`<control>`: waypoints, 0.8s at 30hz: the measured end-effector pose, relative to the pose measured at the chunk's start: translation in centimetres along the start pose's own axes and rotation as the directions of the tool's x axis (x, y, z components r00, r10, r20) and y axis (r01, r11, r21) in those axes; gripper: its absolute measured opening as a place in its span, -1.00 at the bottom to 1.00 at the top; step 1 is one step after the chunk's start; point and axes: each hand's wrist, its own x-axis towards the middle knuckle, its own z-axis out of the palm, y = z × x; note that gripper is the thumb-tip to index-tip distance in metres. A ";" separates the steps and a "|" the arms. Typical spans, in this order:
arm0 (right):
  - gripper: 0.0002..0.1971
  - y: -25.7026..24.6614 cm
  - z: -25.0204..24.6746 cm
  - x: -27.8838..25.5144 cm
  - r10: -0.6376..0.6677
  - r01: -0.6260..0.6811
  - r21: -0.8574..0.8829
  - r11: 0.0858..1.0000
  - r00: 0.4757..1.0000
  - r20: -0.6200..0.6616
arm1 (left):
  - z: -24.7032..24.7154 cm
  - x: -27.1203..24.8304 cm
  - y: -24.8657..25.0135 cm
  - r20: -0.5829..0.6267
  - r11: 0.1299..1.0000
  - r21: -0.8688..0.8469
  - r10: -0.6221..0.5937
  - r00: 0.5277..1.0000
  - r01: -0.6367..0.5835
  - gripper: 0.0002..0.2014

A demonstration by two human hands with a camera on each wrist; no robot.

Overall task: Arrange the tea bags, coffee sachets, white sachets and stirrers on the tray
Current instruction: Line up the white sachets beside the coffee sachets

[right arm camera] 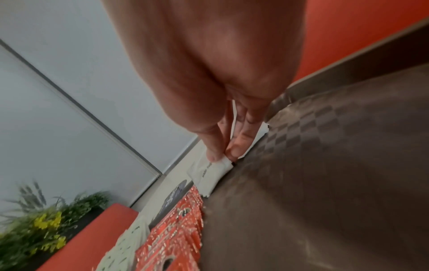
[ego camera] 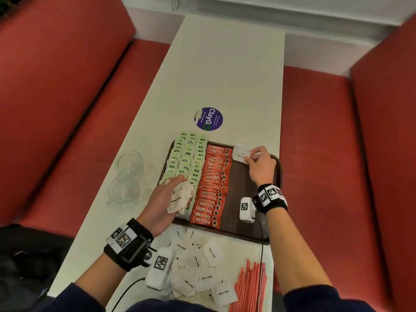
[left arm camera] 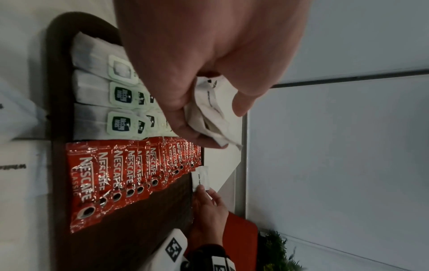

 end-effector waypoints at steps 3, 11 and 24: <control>-0.84 -0.6 0.1 -0.2 0.001 -0.003 -0.059 0.998 1.000 -0.029 | -0.3 0.0 0.2 0.029 1.000 -0.012 -0.024 0.999 0.024 -0.78; -0.71 -1.5 0.8 -0.5 -0.060 0.035 -0.208 0.977 0.992 -0.113 | 0.6 -0.3 0.7 0.139 1.000 0.002 -0.002 0.990 0.002 -0.55; -0.56 -10.9 -3.1 -14.5 -0.131 0.059 0.187 0.981 0.907 0.401 | 1.7 -1.1 0.3 0.182 0.971 0.128 0.176 0.967 -0.201 -0.55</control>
